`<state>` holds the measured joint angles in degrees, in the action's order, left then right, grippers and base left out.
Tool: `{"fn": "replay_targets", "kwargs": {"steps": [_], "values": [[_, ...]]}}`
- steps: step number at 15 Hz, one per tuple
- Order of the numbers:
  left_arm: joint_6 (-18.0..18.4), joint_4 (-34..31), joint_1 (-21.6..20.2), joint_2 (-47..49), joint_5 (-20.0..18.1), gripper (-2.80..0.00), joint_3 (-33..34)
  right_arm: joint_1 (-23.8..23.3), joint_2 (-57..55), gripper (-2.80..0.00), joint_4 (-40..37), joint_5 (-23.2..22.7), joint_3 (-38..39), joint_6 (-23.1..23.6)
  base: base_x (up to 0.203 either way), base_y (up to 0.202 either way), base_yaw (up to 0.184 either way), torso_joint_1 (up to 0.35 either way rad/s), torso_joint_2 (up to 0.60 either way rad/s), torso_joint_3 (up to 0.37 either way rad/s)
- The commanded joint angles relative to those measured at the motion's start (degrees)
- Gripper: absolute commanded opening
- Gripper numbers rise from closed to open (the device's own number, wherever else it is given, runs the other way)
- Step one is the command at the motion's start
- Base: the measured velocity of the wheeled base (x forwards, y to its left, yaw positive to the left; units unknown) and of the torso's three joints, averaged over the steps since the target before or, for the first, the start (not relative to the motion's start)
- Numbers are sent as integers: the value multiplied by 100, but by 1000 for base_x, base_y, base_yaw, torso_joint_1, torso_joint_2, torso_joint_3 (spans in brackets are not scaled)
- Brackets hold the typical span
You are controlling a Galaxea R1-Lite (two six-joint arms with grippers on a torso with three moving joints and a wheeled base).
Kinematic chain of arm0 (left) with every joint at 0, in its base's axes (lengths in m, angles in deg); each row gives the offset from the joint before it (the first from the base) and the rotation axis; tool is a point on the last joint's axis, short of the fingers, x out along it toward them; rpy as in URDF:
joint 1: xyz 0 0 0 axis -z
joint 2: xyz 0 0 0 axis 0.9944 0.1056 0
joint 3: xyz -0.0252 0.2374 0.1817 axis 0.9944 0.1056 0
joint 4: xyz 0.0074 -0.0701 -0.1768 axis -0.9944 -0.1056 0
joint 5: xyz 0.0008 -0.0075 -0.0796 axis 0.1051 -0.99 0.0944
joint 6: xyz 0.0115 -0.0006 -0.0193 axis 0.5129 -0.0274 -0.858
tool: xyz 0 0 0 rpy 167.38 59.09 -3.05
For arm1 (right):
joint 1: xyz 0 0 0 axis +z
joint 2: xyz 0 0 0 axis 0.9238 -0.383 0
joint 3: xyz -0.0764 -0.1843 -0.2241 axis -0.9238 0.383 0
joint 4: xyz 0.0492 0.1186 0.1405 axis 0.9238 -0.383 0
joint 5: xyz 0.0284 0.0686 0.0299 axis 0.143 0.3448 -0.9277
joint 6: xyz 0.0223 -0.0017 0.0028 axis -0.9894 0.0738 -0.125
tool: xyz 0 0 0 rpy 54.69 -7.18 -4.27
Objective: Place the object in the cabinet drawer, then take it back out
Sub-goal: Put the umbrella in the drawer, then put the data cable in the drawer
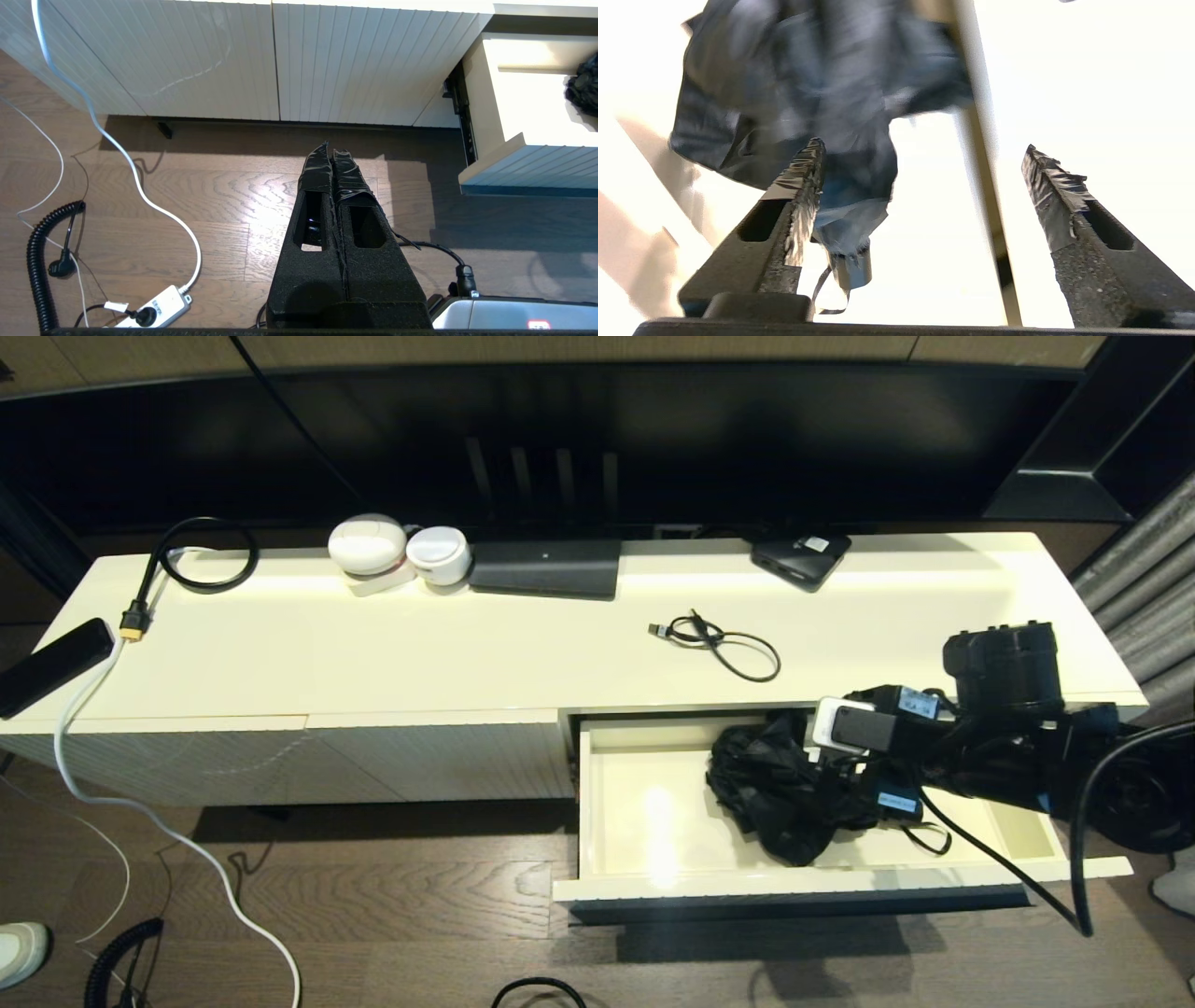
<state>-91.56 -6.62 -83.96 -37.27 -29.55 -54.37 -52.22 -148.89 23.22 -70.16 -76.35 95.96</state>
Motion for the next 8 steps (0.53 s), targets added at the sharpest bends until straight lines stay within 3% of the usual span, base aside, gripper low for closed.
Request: {"fn": "replay_targets", "kwargs": {"steps": [1,8], "values": [[-2,0,2,0,4,-280,0,1,807,0,-12,13,163,-327,0,0,0,0,0,0],[-2,5,1,0,4,-280,0,11,1136,0,-150,283,-109,-2892,0,0,0,0,0,0]]}}
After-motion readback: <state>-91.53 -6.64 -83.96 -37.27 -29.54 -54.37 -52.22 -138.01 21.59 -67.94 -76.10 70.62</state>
